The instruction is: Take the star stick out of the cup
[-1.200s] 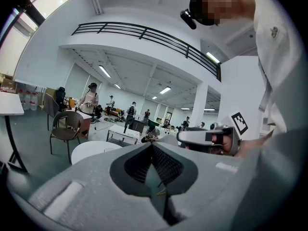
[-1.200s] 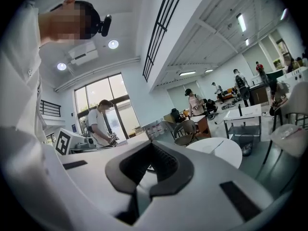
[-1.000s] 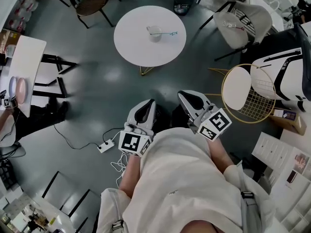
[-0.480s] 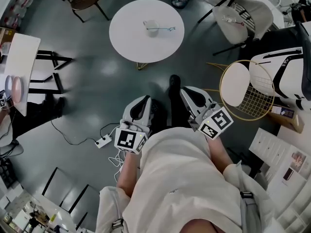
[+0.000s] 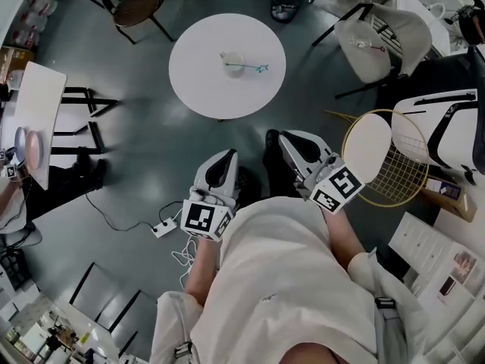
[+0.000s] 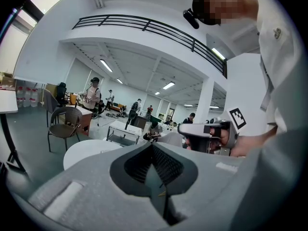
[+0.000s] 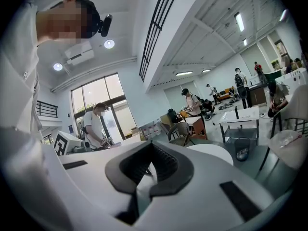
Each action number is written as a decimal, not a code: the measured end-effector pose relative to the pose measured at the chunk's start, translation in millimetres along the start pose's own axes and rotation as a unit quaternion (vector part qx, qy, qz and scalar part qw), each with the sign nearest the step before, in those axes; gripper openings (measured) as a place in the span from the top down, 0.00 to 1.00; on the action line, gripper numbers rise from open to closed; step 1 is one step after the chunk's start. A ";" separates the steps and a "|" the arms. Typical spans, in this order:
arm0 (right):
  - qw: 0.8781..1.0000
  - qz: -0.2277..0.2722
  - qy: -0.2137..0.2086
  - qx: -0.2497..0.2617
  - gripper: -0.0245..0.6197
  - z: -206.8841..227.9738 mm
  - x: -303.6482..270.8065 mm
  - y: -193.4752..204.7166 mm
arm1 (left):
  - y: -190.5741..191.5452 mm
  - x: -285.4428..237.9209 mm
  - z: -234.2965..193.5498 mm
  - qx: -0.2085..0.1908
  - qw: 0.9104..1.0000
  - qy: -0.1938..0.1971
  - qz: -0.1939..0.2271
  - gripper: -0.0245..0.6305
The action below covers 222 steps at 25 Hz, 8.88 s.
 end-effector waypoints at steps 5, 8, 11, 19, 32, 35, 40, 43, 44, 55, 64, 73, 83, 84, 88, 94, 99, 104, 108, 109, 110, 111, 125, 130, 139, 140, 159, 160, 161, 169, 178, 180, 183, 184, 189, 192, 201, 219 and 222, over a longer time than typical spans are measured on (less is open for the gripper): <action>1.000 -0.001 -0.021 -0.002 0.95 34.6 -14.7 -17.2 | -20.0 -42.3 -1.1 0.002 1.000 -0.005 0.007 0.95; 0.999 0.001 -0.032 -0.007 0.95 54.1 -24.0 -27.4 | -29.5 -65.2 -0.6 -0.003 1.000 -0.007 0.005 0.95; 0.999 -0.001 -0.044 -0.013 0.95 73.2 -30.8 -35.0 | -35.5 -85.4 1.4 -0.006 1.000 -0.015 0.000 0.95; 0.997 -0.017 -0.081 -0.011 0.95 122.4 -37.6 -51.8 | -37.4 -129.1 17.1 0.010 0.999 -0.052 -0.001 0.95; 0.996 -0.019 -0.079 -0.036 0.95 164.2 -41.0 -57.8 | -44.5 -149.5 12.3 0.021 0.995 -0.095 -0.023 0.95; 0.997 -0.021 -0.060 -0.039 0.95 165.8 -38.1 -55.4 | -44.4 -153.3 6.6 0.019 0.996 -0.080 -0.030 0.95; 0.999 -0.011 -0.030 -0.031 0.95 164.9 -41.1 -60.6 | -53.4 -160.3 -22.3 -0.003 0.998 -0.056 -0.029 0.95; 0.999 -0.014 -0.013 -0.028 0.95 161.8 -45.6 -64.0 | -64.2 -164.2 -38.5 -0.007 0.999 -0.045 -0.020 0.95; 1.000 -0.016 -0.006 -0.026 0.95 160.5 -48.6 -65.6 | -68.1 -165.5 -43.1 -0.009 0.999 -0.039 -0.018 0.95; 0.999 -0.009 0.042 -0.014 0.95 130.9 -91.5 -80.5 | -87.2 -176.4 -106.9 -0.014 0.999 0.029 -0.029 0.95; 0.992 -0.002 0.126 -0.021 0.95 120.1 -97.4 -81.2 | -95.1 -203.2 -150.3 -0.035 0.994 0.093 -0.054 0.95; 0.982 -0.002 0.184 -0.045 0.95 100.1 -97.6 -53.7 | -79.7 -220.8 -175.4 -0.072 0.983 0.142 -0.094 0.95; 0.975 -0.025 0.209 -0.074 0.95 93.2 -102.9 -31.7 | -44.2 -242.7 -190.0 -0.099 0.967 0.176 -0.157 0.95; 0.974 -0.026 0.210 -0.076 0.95 93.6 -104.4 -31.3 | -41.2 -245.4 -190.3 -0.115 0.964 0.177 -0.164 0.95; 0.973 -0.036 0.215 -0.083 0.95 98.4 -107.1 -26.8 | -28.9 -257.2 -192.9 -0.148 0.954 0.183 -0.184 0.95; 0.966 -0.054 0.232 -0.097 0.95 104.0 -103.1 -19.6 | -10.1 -272.2 -199.0 -0.150 0.943 0.209 -0.212 0.81; 0.962 -0.066 0.243 -0.105 0.95 105.4 -98.7 -14.1 | 7.7 -281.9 -201.2 -0.194 0.927 0.221 -0.232 0.80; 0.959 -0.074 0.250 -0.110 0.95 104.7 -97.3 -9.6 | 28.8 -289.7 -199.4 -0.317 0.880 0.237 -0.262 0.74; 0.958 -0.078 0.252 -0.113 0.95 104.7 -95.7 -7.9 | 41.0 -297.2 -199.1 -0.338 0.867 0.244 -0.273 0.72; 0.958 -0.079 0.252 -0.114 0.95 104.9 -95.8 -7.8 | 43.2 -298.8 -199.7 -0.344 0.865 0.243 -0.274 0.72; 0.958 -0.080 0.252 -0.114 0.95 105.2 -96.1 -7.7 | 45.4 -300.4 -200.4 -0.354 0.860 0.241 -0.276 0.71; 0.958 -0.080 0.251 -0.114 0.95 105.5 -96.5 -7.5 | 47.8 -302.1 -200.9 -0.365 0.855 0.240 -0.279 0.70; 0.958 -0.088 0.247 -0.118 0.95 109.4 -100.2 -1.5 | 86.0 -313.3 -198.3 -0.426 0.813 0.247 -0.311 0.68; 0.956 -0.093 0.250 -0.119 0.95 111.3 -100.1 -0.2 | 91.4 -318.4 -198.2 -0.430 0.814 0.242 -0.307 0.69; 0.954 -0.091 0.260 -0.119 0.95 111.1 -98.6 -0.8 | 91.2 -321.8 -198.0 -0.440 0.812 0.245 -0.293 0.82; 0.954 -0.091 0.261 -0.120 0.95 110.8 -98.2 -0.6 | 91.9 -321.9 -197.6 -0.440 0.812 0.245 -0.294 0.84; 0.953 -0.100 0.260 -0.118 0.95 108.2 -105.9 -1.1 | 92.1 -322.4 -199.3 -0.428 0.827 0.240 -0.276 0.93; 0.953 -0.100 0.259 -0.118 0.95 108.0 -106.8 -0.5 | 91.7 -321.5 -199.6 -0.425 0.829 0.239 -0.275 0.93; 0.953 -0.101 0.260 -0.118 0.95 107.8 -107.6 0.1 | 91.5 -320.6 -200.2 -0.421 0.832 0.238 -0.273 0.93; 0.953 -0.099 0.261 -0.114 0.95 105.5 -111.1 -3.9 | 75.5 -313.1 -207.9 -0.357 0.876 0.217 -0.241 0.93; 0.959 -0.086 0.252 -0.099 0.95 101.9 -117.6 -12.3 | 45.4 -303.3 -212.2 -0.307 0.909 0.196 -0.201 0.93; 0.959 -0.083 0.252 -0.097 0.95 100.5 -119.7 -13.6 | 36.7 -299.3 -213.4 -0.290 0.919 0.190 -0.191 0.93; 0.961 -0.076 0.249 -0.091 0.95 99.6 -124.9 -16.8 | 23.1 -291.8 -215.9 -0.271 0.930 0.177 -0.174 0.93; 0.962 -0.074 0.247 -0.089 0.95 99.1 -127.0 -18.3 | 18.4 -288.7 -217.0 -0.266 0.933 0.173 -0.169 0.93; 0.967 -0.064 0.233 -0.075 0.95 95.7 -136.6 -24.0 | -6.8 -272.1 -221.5 -0.233 0.950 0.154 -0.137 0.93; 0.970 -0.061 0.227 -0.070 0.95 95.3 -139.6 -28.2 | -20.0 -262.8 -224.6 -0.200 0.962 0.143 -0.119 0.93; 0.978 -0.044 0.199 -0.052 0.95 89.4 -155.6 -34.3 | -37.6 -220.9 -238.9 -0.127 0.983 0.109 -0.078 0.93; 0.992 -0.052 0.112 -0.038 0.95 80.5 -200.4 -44.9 | -77.3 -139.5 -233.0 0.037 0.996 0.065 0.039 0.94; 0.993 -0.060 0.100 -0.033 0.95 83.8 -198.0 -43.5 | -74.3 -133.8 -225.1 0.031 0.997 0.052 0.045 0.94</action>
Point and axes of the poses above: the fingertips, and each gripper's own axes: x backward along the fingers, z to its right, y out of its underside, the point moved 10 cm from there along x, backward along the fingers, and after that the axes turned 4 degrees about y, right-handed, at the moved point
